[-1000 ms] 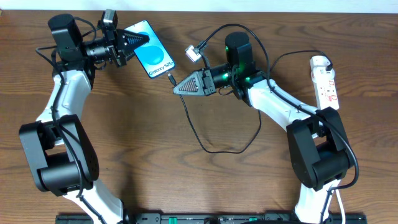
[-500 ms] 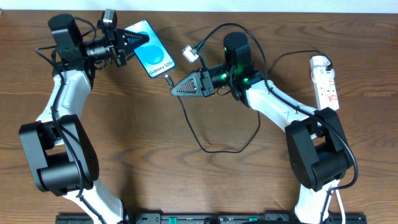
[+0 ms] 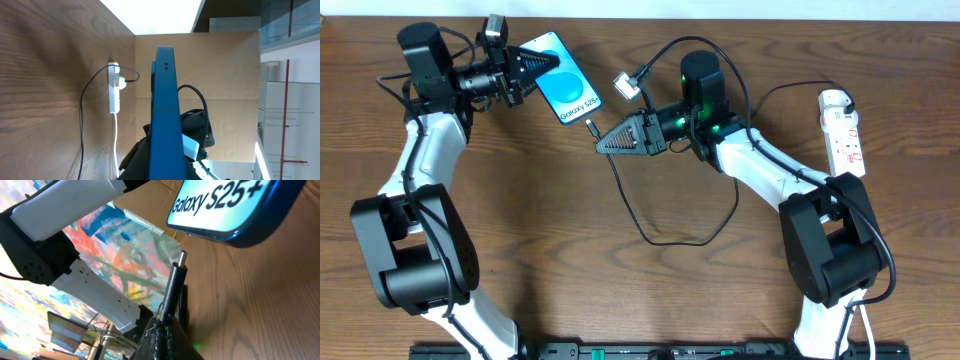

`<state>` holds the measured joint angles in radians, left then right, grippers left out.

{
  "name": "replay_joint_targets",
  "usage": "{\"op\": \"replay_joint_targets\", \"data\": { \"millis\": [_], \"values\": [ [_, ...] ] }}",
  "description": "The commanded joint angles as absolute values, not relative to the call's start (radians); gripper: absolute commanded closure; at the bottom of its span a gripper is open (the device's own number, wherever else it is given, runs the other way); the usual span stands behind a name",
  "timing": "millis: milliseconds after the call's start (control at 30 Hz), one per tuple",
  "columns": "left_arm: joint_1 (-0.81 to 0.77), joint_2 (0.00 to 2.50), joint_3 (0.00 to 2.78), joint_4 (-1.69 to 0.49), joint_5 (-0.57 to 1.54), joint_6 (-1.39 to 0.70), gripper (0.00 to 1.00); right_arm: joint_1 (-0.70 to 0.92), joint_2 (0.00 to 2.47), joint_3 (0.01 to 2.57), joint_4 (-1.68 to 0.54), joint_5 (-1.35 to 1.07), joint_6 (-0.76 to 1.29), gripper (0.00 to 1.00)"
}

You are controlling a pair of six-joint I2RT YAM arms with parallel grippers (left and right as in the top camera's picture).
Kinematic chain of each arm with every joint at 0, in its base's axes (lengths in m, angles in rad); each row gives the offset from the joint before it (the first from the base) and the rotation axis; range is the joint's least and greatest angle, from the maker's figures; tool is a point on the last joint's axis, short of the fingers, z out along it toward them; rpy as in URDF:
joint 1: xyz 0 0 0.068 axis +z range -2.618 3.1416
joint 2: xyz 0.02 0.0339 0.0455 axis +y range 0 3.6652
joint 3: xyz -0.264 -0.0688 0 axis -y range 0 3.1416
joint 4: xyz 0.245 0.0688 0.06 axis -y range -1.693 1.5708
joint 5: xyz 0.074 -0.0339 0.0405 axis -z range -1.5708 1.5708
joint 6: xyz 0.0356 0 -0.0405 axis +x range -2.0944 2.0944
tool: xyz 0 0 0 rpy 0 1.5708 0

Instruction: Plug charger to phone and switch on socket

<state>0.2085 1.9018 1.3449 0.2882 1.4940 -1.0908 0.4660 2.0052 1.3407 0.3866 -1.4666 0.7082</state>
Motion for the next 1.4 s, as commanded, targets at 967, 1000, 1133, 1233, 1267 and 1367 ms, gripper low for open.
{"op": "replay_joint_targets", "data": {
  "millis": [967,1000,1133,1233,1267,1367],
  "values": [
    [0.182,1.879,1.361,0.295,1.559,-1.020,0.93,0.478,1.997,1.349,0.393,-1.422,0.729,0.99],
    [0.182,1.879,1.361,0.295,1.559,-1.020,0.92,0.478,1.998,1.349,0.393,-1.420,0.729,0.99],
    [0.181,1.879,1.361,0.295,1.558,-1.021,0.92,0.478,1.998,1.349,0.392,-1.420,0.729,0.99],
    [0.182,1.879,1.361,0.295,1.552,-1.021,0.92,0.480,1.998,1.349,0.391,-1.420,0.729,0.99],
    [0.182,1.879,1.361,0.295,1.552,-1.021,0.93,0.480,1.998,1.349,0.389,-1.420,0.729,0.99],
    [0.182,1.879,1.361,0.295,1.552,-1.021,0.93,0.482,1.998,1.349,0.385,-1.419,0.729,0.99]
  ]
}}
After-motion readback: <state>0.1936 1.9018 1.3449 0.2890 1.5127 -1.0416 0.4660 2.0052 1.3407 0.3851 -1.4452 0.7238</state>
